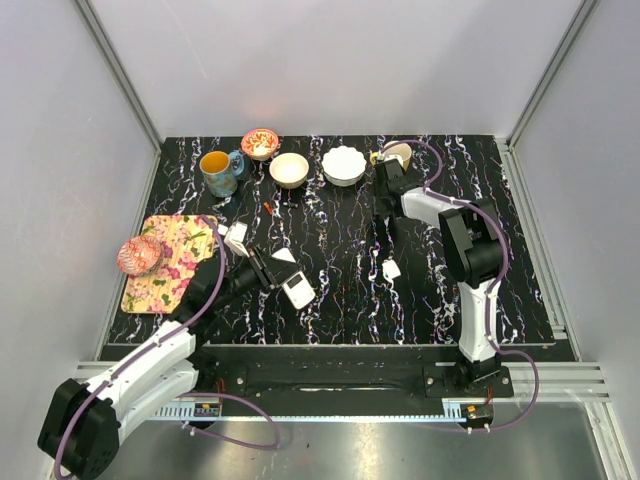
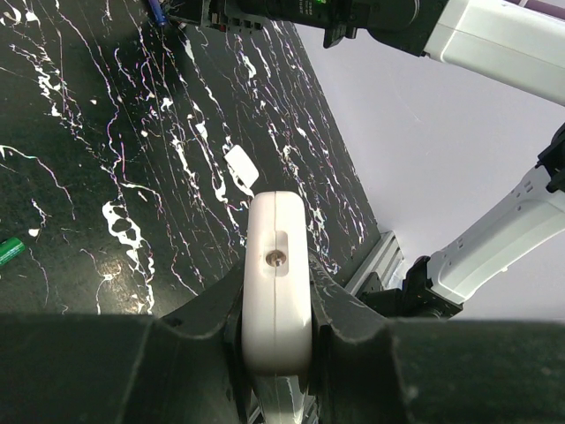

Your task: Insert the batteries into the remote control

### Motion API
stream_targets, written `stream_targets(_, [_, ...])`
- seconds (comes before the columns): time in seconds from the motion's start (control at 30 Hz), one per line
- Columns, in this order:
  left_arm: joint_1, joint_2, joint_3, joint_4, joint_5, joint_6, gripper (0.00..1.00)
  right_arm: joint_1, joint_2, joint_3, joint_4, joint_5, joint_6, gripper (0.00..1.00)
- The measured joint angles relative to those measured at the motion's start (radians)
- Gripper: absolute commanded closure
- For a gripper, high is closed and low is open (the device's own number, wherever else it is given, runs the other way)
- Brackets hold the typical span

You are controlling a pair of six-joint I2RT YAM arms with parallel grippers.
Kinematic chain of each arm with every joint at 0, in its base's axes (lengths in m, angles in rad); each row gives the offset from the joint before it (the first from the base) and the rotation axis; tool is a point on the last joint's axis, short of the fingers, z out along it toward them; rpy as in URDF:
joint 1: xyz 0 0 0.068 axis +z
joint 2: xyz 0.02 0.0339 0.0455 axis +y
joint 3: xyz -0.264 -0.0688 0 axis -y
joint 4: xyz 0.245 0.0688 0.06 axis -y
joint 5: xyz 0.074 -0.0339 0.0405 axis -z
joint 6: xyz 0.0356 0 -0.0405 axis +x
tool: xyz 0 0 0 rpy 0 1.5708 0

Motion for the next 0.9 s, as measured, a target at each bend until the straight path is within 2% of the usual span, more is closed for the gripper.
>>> stream_targets(0.4, [0.0,0.0,0.003,-0.001,0.0,0.008,1.0,0.0,0.018,0.015,0.016,-0.009,-0.011,0.72])
stream_targets(0.57, [0.0,0.0,0.004,-0.001,0.0,0.008,1.0,0.001,0.018,0.014,0.017,-0.011,-0.006,0.84])
stream_targets(0.67, [0.0,0.0,0.004,-0.001,0.0,0.007,1.0,0.001,0.018,0.01,0.022,-0.009,0.002,0.99])
stream_targets(0.9, [0.0,-0.014,0.004,-0.001,0.0,0.006,1.0,0.001,-0.009,-0.039,0.052,0.011,0.042,1.0])
